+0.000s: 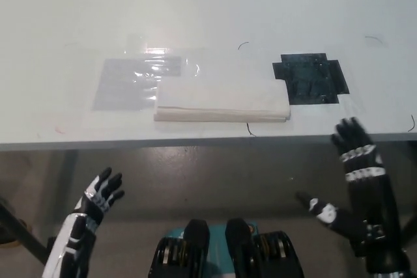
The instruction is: A stack of napkins is kept in the middle of the table close to the robot and the robot places both its hands sideways on the stack. Then it moves its hands away from each other while pressing down on the napkins to make them smooth
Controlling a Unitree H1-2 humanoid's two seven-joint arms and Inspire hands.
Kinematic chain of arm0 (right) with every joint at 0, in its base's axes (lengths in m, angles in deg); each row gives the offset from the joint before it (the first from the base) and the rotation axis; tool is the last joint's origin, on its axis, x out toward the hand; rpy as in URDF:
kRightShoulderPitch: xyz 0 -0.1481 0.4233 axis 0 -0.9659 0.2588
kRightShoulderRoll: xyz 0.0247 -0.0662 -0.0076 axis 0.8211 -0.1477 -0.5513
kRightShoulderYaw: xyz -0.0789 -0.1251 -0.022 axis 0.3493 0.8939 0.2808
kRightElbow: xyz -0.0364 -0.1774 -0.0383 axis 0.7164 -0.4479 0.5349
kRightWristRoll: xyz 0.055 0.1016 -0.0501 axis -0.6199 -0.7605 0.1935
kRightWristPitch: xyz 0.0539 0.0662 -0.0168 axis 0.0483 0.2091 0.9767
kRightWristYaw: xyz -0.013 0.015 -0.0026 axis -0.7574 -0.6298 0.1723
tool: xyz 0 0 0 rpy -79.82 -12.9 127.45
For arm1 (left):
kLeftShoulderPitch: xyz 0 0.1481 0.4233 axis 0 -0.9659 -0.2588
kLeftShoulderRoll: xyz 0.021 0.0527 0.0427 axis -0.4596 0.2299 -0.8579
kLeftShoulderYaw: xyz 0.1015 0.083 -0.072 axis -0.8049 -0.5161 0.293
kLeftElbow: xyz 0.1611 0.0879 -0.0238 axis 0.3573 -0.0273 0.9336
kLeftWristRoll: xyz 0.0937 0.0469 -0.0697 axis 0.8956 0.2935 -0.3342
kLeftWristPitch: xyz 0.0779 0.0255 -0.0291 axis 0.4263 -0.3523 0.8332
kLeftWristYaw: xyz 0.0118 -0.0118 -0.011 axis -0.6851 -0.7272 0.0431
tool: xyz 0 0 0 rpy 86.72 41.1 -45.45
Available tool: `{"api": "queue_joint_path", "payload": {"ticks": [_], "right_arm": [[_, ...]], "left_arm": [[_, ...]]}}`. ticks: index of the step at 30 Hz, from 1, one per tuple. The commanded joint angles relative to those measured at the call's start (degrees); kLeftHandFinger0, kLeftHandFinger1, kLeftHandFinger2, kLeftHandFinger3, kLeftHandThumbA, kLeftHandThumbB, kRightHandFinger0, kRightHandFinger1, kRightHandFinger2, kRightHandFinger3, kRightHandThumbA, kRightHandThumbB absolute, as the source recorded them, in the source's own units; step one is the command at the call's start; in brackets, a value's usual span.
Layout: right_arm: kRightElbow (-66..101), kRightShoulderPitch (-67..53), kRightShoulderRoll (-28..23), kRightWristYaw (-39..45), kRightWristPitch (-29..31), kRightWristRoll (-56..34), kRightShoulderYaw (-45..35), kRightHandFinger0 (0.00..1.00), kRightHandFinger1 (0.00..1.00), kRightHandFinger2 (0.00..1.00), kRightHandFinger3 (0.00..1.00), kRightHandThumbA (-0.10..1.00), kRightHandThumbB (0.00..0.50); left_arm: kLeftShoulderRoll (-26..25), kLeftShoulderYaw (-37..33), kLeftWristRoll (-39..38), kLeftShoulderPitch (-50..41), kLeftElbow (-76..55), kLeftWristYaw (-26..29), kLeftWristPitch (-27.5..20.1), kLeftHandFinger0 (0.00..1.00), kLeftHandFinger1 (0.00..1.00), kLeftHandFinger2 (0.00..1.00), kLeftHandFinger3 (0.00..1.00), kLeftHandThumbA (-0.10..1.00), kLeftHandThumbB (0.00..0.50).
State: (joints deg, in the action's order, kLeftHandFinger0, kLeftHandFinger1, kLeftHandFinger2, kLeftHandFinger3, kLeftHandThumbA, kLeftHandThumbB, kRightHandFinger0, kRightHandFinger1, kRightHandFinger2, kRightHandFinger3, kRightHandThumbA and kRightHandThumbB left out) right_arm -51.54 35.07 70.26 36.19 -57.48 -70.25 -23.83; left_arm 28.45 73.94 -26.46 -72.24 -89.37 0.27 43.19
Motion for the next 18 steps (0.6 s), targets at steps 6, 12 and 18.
{"api": "queue_joint_path", "payload": {"ticks": [6,12,18], "right_arm": [[-5.95,2.17,-1.41,-2.3,4.22,4.65,1.99,1.0,1.0,1.0,1.0,1.0,0.113],[-7.52,1.75,-1.44,-3.46,3.96,5.15,2.11,1.0,1.0,1.0,1.0,1.0,0.102],[-7.4,1.4,-2.03,-4.06,3.92,4.6,1.74,1.0,1.0,1.0,1.0,1.0,0.124]], "left_arm": [[-0.71,0.25,0.17,3.1,8.29,-1.71,-1.57,1.0,1.0,1.0,1.0,1.0,0.273],[-0.58,0.36,0.74,3.0,10.17,-1.62,-1.0,1.0,1.0,1.0,1.0,1.0,0.255],[-0.56,0.64,1.05,4.41,10.99,-1.37,-0.65,1.0,1.0,1.0,1.0,1.0,0.244]]}}
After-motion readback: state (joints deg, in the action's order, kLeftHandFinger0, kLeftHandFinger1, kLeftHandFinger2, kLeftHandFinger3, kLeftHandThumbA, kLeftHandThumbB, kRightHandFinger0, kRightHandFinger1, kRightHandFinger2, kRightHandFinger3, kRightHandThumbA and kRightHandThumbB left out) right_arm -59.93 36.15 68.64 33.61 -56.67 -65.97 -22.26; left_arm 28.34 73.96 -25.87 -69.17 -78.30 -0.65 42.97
